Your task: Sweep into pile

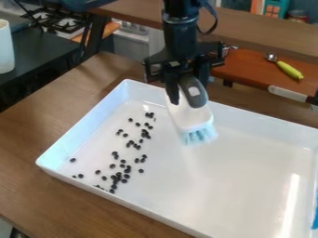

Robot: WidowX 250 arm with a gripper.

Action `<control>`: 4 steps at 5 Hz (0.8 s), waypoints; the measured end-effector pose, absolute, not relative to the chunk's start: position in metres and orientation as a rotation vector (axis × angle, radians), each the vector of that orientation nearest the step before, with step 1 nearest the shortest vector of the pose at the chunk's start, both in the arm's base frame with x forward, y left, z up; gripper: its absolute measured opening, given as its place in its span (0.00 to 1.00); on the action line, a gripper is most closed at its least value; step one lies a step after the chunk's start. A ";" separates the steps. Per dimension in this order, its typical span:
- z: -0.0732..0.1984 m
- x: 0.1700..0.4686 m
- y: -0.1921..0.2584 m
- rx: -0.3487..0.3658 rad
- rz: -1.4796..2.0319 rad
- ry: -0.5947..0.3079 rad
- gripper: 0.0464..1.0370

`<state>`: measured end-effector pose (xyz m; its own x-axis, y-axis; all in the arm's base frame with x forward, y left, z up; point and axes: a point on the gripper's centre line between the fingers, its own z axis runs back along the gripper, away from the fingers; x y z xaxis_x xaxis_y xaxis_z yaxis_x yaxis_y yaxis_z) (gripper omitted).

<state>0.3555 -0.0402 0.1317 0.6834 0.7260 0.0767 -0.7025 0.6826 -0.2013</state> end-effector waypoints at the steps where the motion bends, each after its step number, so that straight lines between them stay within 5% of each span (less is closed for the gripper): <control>1: 0.130 0.370 -0.040 -0.199 0.918 -0.149 0.45; 4: 0.102 0.399 -0.022 -0.116 1.068 -0.223 0.45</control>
<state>0.3990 -0.0218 0.1022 0.4622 0.8780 0.1247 -0.8545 0.4785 -0.2021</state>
